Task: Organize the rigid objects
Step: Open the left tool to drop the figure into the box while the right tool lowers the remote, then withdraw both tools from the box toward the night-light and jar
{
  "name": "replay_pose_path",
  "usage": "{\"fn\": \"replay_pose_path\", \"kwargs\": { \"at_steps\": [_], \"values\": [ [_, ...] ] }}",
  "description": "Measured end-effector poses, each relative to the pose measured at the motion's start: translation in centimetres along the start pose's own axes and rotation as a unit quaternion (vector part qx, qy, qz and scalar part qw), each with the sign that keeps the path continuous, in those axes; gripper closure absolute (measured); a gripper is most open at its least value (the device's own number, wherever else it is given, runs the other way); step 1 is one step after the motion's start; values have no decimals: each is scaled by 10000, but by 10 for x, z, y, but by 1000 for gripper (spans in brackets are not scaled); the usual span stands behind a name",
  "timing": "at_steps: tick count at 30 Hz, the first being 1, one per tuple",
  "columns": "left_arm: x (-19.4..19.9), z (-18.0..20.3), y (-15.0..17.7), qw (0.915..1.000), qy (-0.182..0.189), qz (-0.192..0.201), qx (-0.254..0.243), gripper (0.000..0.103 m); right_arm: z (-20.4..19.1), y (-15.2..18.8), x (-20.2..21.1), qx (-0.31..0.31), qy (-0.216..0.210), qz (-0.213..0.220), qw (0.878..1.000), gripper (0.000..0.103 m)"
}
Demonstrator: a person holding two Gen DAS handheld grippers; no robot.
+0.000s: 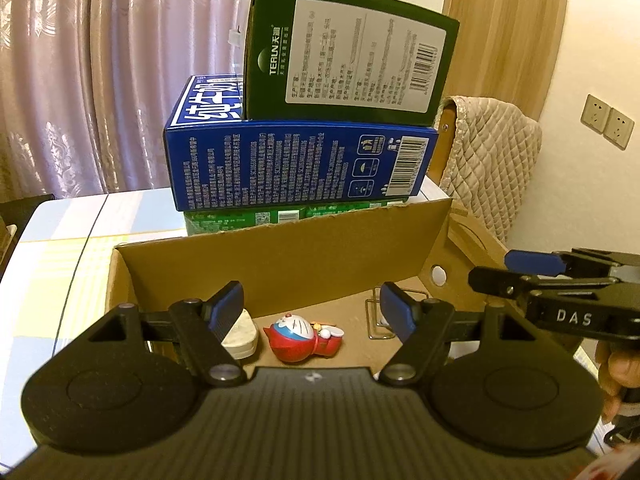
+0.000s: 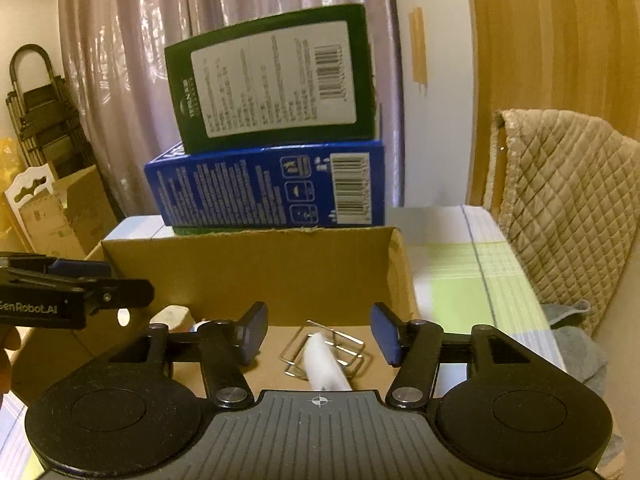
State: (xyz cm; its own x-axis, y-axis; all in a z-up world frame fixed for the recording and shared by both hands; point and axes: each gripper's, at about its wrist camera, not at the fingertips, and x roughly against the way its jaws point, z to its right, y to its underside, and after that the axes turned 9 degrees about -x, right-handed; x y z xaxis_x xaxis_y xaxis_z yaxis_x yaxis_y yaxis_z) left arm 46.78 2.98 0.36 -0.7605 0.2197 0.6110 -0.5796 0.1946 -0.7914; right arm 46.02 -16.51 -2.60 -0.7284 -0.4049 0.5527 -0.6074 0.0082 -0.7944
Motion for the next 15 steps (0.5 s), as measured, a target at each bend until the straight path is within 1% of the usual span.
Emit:
{"fn": "replay_pose_path", "kwargs": {
  "at_steps": [6,11,15],
  "values": [
    [25,3,0,10000,-9,92,-24,32,-3,-3,28,-4,4,102,9999,47],
    [61,7,2,9997,-67,235,-61,32,-12,-3,63,60,-38,219,9997,45],
    [94,11,8,9993,-129,328,-100,32,-21,0,95,39,-73,329,9994,40]
  ]
}}
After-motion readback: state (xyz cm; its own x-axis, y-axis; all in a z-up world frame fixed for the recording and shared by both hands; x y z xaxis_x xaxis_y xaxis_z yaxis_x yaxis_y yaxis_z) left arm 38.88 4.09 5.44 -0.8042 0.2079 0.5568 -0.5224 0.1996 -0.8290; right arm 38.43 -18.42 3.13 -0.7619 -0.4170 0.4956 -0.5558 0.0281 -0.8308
